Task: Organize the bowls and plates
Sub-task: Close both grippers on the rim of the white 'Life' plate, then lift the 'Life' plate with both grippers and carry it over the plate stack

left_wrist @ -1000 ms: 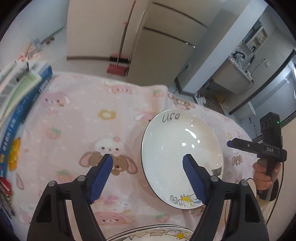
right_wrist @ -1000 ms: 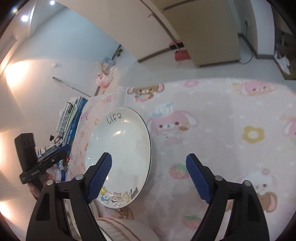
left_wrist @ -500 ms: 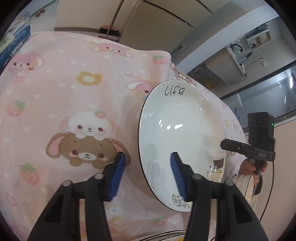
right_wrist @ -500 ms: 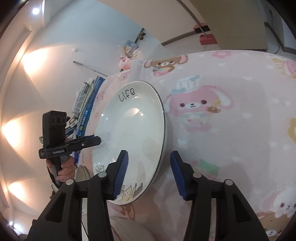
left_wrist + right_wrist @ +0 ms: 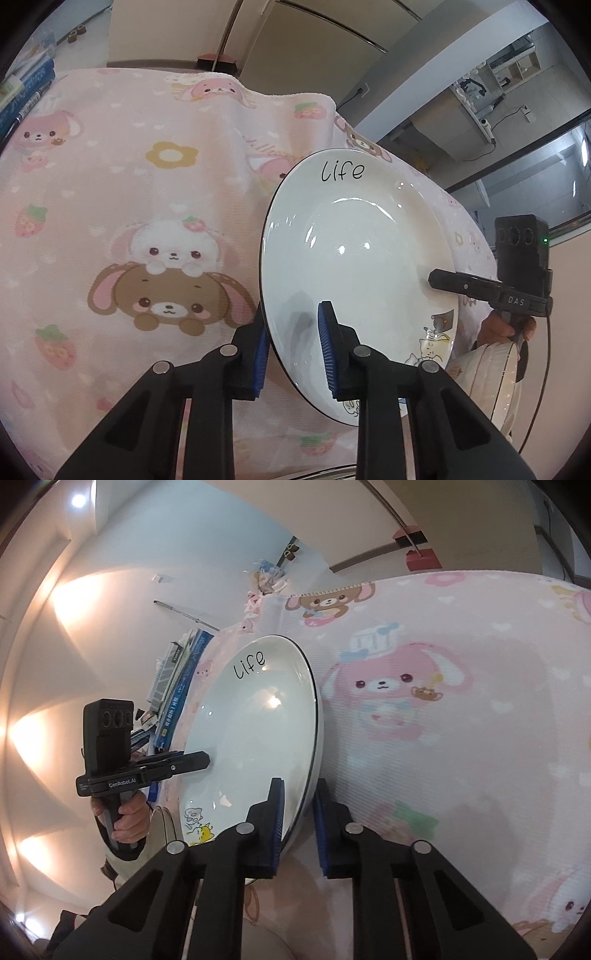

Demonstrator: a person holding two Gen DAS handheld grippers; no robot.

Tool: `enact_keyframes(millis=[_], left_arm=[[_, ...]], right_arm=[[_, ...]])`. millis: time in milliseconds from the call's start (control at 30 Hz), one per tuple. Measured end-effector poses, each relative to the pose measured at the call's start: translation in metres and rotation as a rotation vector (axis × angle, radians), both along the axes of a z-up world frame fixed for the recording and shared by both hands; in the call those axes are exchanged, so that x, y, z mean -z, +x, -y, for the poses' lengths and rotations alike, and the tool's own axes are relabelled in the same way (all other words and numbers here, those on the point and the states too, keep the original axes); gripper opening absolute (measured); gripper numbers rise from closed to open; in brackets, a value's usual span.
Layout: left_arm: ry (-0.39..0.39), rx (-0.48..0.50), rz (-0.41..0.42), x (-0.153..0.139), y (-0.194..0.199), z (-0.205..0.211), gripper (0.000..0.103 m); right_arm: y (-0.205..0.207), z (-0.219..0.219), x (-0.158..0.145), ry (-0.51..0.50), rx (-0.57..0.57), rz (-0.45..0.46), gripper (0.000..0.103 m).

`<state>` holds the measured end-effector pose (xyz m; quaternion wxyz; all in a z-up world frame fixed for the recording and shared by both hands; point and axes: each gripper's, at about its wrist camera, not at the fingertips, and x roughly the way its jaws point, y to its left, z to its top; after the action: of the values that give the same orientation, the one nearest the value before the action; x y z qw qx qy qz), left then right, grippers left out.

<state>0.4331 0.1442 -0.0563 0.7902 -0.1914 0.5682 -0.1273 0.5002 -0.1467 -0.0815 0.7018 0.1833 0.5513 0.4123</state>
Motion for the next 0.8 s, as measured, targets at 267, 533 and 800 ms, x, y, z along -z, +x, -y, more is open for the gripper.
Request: enact_keyframes(millis=[267, 533, 800], left_arm=[[0.070, 0.009, 0.043, -0.015, -0.005, 0.017, 0.020], [0.047, 0.023, 0.127, -0.042, -0.014, 0.029, 0.020], [0.007, -0.040, 0.182, -0.067, -0.024, 0.009, 0.021]], right_arm=[[-0.009, -0.013, -0.017, -0.155, -0.001, 0.120, 0.014], [-0.015, 0.006, -0.049, -0.104, 0.051, 0.200, 0.014], [-0.031, 0.001, -0.089, -0.080, 0.095, 0.274, 0.014]])
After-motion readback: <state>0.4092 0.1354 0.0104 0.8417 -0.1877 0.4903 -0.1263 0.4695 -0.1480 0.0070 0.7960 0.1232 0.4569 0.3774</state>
